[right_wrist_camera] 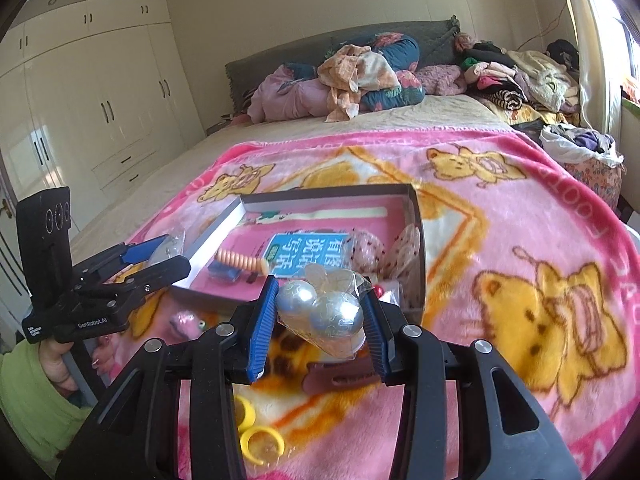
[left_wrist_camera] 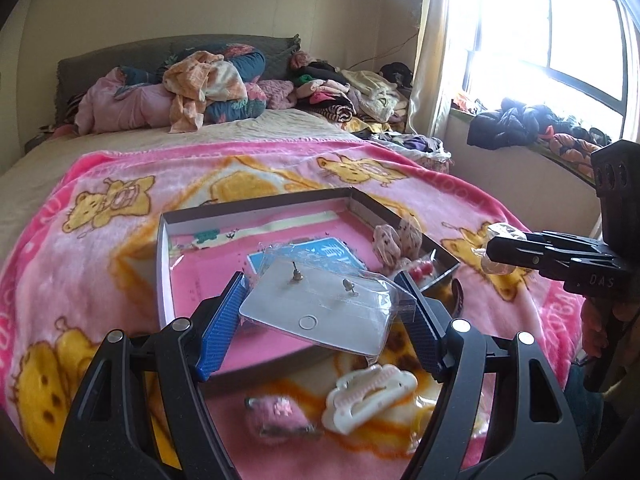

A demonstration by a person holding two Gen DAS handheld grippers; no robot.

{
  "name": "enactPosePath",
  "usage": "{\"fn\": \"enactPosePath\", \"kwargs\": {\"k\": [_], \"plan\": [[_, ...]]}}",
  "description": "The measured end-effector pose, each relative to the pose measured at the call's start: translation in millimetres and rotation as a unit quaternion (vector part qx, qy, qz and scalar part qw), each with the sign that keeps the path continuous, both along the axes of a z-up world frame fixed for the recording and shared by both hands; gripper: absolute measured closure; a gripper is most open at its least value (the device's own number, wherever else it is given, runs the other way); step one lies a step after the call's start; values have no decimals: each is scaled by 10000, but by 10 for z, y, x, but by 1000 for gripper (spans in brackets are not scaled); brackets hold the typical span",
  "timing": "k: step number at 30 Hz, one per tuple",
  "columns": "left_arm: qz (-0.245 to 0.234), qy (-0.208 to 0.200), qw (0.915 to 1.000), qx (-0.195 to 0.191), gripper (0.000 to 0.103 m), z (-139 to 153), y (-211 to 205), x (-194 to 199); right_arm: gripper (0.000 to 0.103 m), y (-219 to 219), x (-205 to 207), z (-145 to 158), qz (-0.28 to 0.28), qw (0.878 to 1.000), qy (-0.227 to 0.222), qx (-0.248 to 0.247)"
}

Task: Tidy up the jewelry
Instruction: 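Lower the earring card into the tray with left tool while right releases pearl rings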

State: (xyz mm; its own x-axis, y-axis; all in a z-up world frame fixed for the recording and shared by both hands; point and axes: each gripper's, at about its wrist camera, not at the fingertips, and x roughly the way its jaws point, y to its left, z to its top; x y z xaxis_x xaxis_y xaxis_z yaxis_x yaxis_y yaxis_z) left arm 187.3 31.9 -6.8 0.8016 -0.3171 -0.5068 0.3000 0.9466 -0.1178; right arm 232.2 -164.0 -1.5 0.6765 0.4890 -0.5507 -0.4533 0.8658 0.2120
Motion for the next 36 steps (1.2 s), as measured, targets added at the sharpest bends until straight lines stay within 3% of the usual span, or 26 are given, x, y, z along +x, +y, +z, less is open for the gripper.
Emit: {"fn": "enactPosePath", "kwargs": {"k": [21,36], "plan": [[292,78,9995,0,38,-19,9,484,64,-74,603,-78,-264,9995,151,-56],[163,686,9975,-48,38,-292,-115,878,64,31,995,-408,-217,9980,483,-359]]}}
